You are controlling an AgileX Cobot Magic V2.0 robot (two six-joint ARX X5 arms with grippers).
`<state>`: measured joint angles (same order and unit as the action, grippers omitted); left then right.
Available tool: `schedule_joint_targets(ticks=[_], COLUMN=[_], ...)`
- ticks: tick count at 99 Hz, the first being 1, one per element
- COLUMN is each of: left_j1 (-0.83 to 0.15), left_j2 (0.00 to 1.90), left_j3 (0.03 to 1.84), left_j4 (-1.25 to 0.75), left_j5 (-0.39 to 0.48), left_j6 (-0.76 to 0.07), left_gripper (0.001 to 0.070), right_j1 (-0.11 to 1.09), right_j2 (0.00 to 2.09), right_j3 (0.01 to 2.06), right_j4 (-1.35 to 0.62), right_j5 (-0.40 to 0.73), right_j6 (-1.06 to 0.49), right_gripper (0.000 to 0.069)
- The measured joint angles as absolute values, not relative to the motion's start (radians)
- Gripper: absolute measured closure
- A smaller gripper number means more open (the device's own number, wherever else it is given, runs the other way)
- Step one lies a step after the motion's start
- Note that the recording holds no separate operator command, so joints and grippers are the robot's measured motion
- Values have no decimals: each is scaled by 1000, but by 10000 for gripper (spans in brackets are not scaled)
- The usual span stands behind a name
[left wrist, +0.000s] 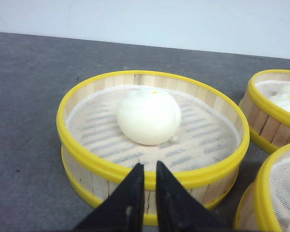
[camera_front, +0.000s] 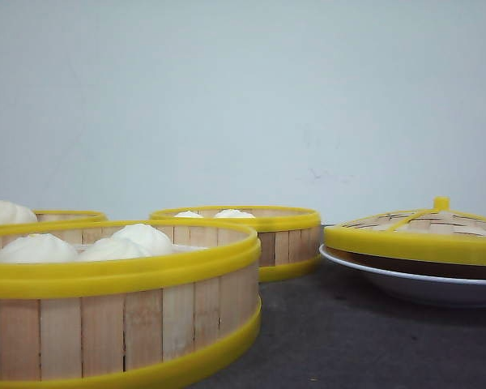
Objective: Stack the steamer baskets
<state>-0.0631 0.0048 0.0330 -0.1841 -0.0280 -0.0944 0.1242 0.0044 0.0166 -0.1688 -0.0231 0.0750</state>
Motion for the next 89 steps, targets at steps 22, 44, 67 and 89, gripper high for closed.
schedule_joint_targets(ticks=[22, 44, 67, 89], left_j1=[-63, -63, -63, -63], left_j2=[5, 5, 5, 5], left_j3=[33, 33, 33, 33], left_j4=[-184, -184, -184, -184], left_j5=[-28, -28, -28, -28], left_j6=[-94, -94, -94, -101], left_gripper=[695, 695, 695, 695], right_j1=[124, 124, 124, 124], right_j2=[4, 4, 4, 4], right_j3=[17, 17, 17, 17], right_j4=[-169, -170, -174, -172], right_j5=[-23, -22, 22, 21], right_j6=[75, 74, 56, 62], right_gripper=[682, 682, 682, 682])
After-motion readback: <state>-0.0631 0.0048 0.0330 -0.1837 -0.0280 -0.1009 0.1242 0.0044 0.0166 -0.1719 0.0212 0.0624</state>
